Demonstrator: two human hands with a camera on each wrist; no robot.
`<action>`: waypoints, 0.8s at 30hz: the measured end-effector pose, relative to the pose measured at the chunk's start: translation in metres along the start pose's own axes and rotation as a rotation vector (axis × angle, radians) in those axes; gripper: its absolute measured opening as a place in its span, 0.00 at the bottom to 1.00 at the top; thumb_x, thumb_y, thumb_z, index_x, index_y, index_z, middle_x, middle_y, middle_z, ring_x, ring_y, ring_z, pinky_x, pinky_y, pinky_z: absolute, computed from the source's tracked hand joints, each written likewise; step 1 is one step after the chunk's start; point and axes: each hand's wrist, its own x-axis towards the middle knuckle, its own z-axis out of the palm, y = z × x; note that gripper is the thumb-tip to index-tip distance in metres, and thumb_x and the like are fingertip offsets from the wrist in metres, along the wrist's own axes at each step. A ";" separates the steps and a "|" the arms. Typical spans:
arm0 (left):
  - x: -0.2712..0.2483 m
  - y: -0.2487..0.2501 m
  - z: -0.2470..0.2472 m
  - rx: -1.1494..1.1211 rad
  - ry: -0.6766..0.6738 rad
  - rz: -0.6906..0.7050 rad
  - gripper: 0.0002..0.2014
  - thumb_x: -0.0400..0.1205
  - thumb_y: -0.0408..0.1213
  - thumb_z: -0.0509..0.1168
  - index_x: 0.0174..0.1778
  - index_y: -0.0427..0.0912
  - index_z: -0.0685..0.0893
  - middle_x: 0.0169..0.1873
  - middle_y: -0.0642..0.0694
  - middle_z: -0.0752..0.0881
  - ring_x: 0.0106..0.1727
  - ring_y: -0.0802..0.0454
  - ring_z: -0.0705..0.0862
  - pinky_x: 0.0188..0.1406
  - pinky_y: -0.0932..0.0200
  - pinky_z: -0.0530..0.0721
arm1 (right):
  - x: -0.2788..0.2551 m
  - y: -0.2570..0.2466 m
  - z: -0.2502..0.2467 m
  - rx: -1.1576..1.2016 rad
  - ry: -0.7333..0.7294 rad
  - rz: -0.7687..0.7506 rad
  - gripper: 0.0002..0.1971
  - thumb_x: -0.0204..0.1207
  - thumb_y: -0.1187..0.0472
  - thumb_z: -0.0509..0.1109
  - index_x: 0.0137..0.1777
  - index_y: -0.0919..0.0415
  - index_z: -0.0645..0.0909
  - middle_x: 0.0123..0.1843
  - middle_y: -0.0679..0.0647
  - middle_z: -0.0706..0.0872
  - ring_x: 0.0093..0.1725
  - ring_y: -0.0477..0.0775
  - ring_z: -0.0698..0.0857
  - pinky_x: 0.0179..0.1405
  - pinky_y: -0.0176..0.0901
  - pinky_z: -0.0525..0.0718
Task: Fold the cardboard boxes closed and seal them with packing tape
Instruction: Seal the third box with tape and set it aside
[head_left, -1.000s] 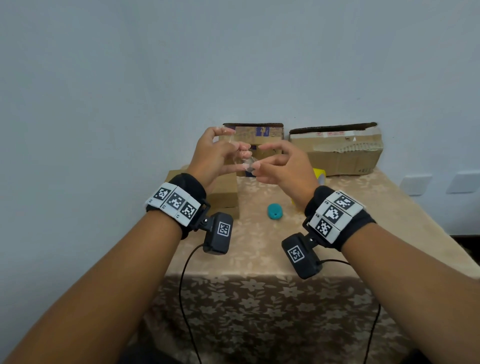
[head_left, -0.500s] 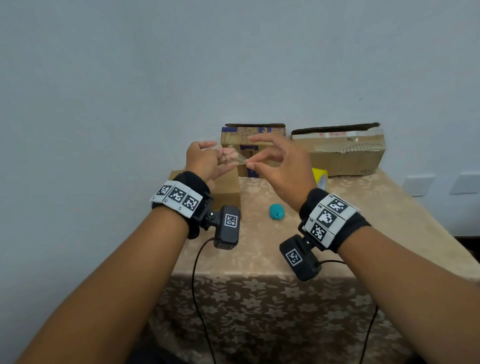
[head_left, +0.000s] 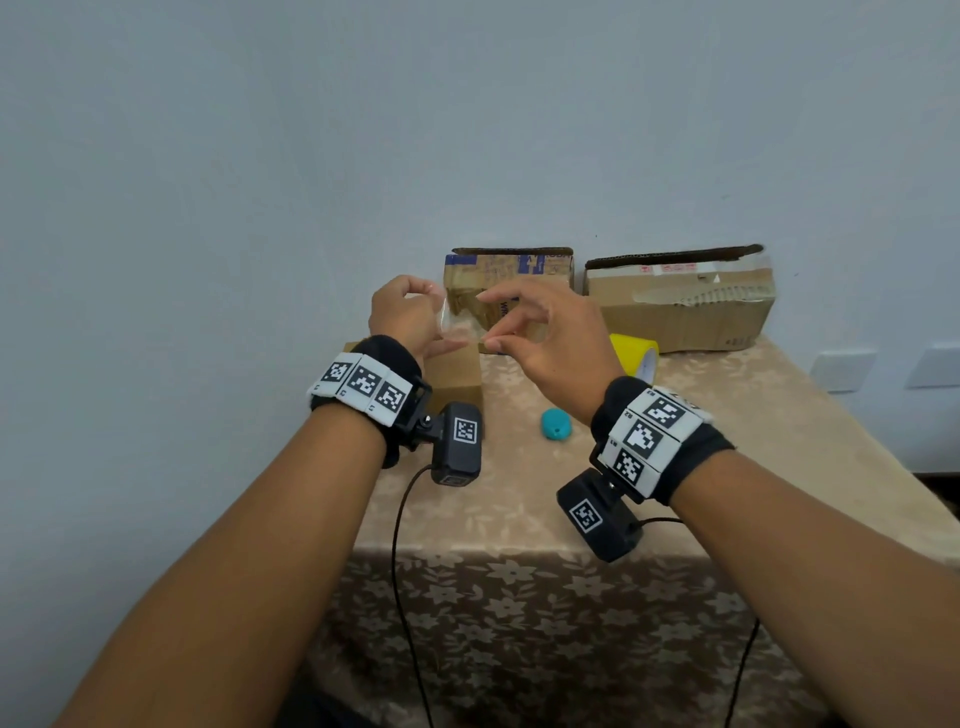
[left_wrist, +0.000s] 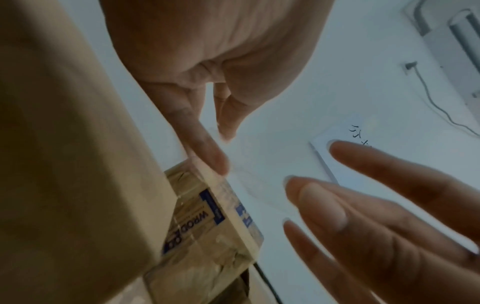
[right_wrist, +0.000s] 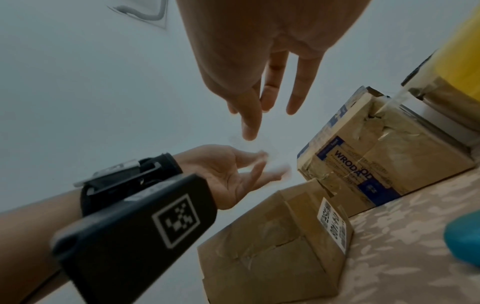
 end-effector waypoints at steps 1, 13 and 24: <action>0.002 0.001 -0.003 0.035 0.024 0.014 0.05 0.87 0.35 0.67 0.47 0.44 0.88 0.64 0.45 0.83 0.57 0.41 0.86 0.37 0.48 0.93 | 0.001 0.000 -0.001 0.001 0.009 0.004 0.18 0.74 0.65 0.81 0.63 0.53 0.88 0.39 0.41 0.94 0.54 0.37 0.86 0.60 0.14 0.65; 0.007 -0.003 -0.025 -0.233 0.026 0.009 0.16 0.83 0.25 0.69 0.66 0.40 0.81 0.51 0.38 0.90 0.49 0.44 0.93 0.46 0.49 0.94 | 0.004 0.009 -0.004 -0.097 -0.058 0.075 0.07 0.76 0.65 0.78 0.41 0.52 0.92 0.39 0.40 0.90 0.44 0.30 0.85 0.46 0.18 0.74; -0.011 0.014 -0.044 -0.159 -0.087 0.147 0.49 0.76 0.18 0.75 0.88 0.52 0.60 0.52 0.29 0.90 0.47 0.41 0.93 0.46 0.48 0.93 | 0.017 0.000 0.007 0.218 -0.203 0.480 0.26 0.74 0.64 0.82 0.71 0.52 0.81 0.60 0.50 0.87 0.58 0.50 0.87 0.61 0.49 0.87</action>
